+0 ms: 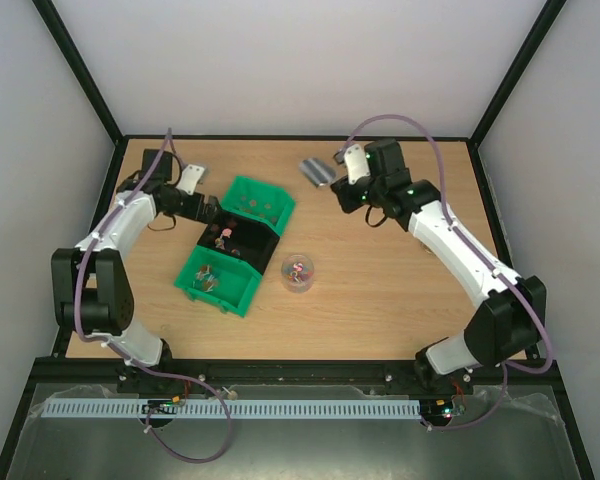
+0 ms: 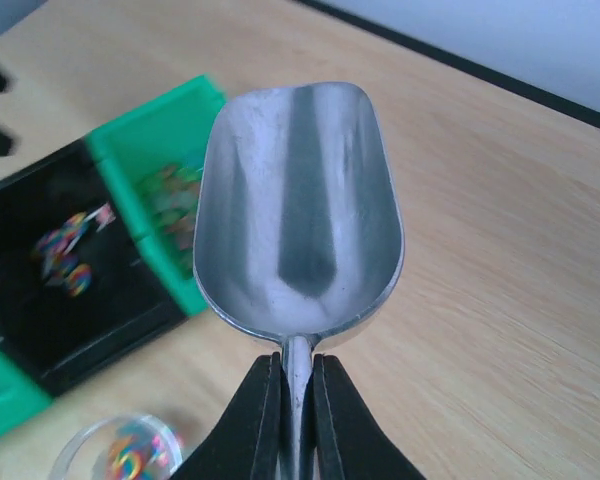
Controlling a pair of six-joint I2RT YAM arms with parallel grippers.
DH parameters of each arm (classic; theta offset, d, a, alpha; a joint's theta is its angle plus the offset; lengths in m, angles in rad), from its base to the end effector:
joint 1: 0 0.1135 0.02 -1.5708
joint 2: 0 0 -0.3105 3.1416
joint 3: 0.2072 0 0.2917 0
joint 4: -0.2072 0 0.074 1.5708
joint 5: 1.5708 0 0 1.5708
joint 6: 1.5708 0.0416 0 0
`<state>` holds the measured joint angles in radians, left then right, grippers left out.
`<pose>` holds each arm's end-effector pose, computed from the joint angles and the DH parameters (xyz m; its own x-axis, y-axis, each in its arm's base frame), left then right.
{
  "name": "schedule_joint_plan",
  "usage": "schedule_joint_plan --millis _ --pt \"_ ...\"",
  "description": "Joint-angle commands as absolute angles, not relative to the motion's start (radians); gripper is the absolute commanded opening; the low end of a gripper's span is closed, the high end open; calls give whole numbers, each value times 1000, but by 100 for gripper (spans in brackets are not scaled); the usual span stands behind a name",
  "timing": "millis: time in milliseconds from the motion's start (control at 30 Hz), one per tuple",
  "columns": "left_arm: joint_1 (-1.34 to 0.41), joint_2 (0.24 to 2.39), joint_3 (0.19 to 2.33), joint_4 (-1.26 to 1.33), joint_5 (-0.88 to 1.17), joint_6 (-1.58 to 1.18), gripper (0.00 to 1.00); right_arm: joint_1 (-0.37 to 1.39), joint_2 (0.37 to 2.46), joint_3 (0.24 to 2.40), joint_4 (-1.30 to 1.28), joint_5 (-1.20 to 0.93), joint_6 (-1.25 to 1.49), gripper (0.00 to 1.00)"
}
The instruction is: Pack the candies
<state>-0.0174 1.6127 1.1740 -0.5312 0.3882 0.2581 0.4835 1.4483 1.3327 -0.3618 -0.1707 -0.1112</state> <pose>0.3802 -0.0224 0.2640 -0.7387 0.2491 -0.6264 0.4330 0.8875 -0.1576 0.3284 0.1804 0.3955 -0.3386 -0.3013 -0.8914 -0.6332 0.7737 -0.0210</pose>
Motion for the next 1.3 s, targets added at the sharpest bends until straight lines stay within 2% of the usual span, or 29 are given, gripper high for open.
schedule_joint_plan --millis 0,100,233,433,667,933,1267 --pt "-1 1571 1259 -514 338 257 99 400 1490 1277 -190 -98 76 1" --pt "11 1566 1276 -488 338 246 99 374 1520 1213 -108 34 126 1" --pt "21 1538 1254 -422 358 214 99 301 1536 1102 30 -22 149 1" --pt "23 1472 1180 -312 393 203 99 284 1586 992 150 20 139 1" --pt "28 1582 1278 -488 309 231 99 285 1656 933 201 -2 125 1" --pt "37 1549 1240 -453 298 234 99 284 1705 908 220 -32 108 1" --pt "40 1565 1235 -437 295 227 99 284 1689 892 131 -65 129 18"
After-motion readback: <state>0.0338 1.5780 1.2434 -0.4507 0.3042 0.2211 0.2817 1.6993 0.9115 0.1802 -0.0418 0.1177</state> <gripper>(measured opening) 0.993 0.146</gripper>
